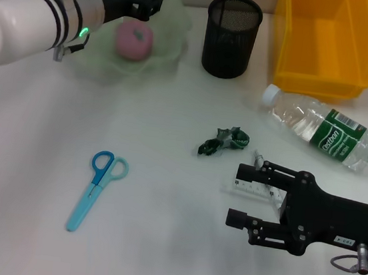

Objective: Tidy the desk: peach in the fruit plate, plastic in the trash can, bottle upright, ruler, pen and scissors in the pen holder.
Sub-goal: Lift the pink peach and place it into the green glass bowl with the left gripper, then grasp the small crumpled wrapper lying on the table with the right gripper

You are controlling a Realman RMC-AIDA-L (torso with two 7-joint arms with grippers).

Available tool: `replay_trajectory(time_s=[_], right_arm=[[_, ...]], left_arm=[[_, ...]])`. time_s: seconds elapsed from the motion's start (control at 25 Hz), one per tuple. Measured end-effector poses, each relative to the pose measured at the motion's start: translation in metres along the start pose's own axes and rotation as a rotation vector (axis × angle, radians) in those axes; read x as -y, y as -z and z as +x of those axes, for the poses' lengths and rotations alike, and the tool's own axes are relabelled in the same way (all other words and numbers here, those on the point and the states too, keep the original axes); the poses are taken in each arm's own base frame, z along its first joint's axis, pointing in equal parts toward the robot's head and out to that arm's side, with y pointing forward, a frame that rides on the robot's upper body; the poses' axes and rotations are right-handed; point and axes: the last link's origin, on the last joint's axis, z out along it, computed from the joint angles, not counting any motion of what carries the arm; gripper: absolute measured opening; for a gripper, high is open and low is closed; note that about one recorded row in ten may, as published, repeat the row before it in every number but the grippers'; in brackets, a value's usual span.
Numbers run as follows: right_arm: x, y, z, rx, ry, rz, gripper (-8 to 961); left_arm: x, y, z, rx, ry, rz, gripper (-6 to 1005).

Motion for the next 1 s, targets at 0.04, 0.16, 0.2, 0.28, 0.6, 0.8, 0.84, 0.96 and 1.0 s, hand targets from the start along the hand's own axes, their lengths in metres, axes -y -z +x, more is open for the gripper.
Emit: replay_trajectory(time_s=[0.04,0.16,0.2,0.28,0.6,0.8,0.84,0.96,1.0], right_arm=[[0.000,0.000,0.000,0.000,0.000,0.000,779],[0.000,0.000,0.000,0.000,0.001,0.000,779],[0.000,0.000,0.000,0.000,0.000,0.000,779],[0.000,0.000,0.000,0.000,0.000,0.000,779],[-0.001,-0.001,0.001,0.000,-0.003,-0.003,779],[-0.002,0.000,0.001,0.003,-0.008,-0.007,779],[-0.003,0.000,0.001,0.007,-0.007,-0.007,779],[-0.004,0.000,0.002,0.008,-0.004,-0.007,779],[-0.004,0.000,0.002,0.009,-0.003,-0.006,779]], left_arm=[[0.000,0.000,0.000,0.000,0.000,0.000,412],[0.005,0.006,-0.001,-0.007,0.127,-0.025,532],[0.008,0.009,-0.001,-0.003,0.171,-0.045,557],[0.011,0.011,0.000,-0.002,0.207,-0.063,606],[0.026,0.046,0.003,-0.237,0.337,-0.392,695],[0.018,0.064,-0.009,-0.358,0.192,-0.497,703],[0.009,0.072,-0.017,-0.409,0.069,-0.534,702],[0.002,0.079,-0.024,-0.452,-0.001,-0.559,701],[0.000,0.081,-0.026,-0.467,-0.008,-0.567,700]])
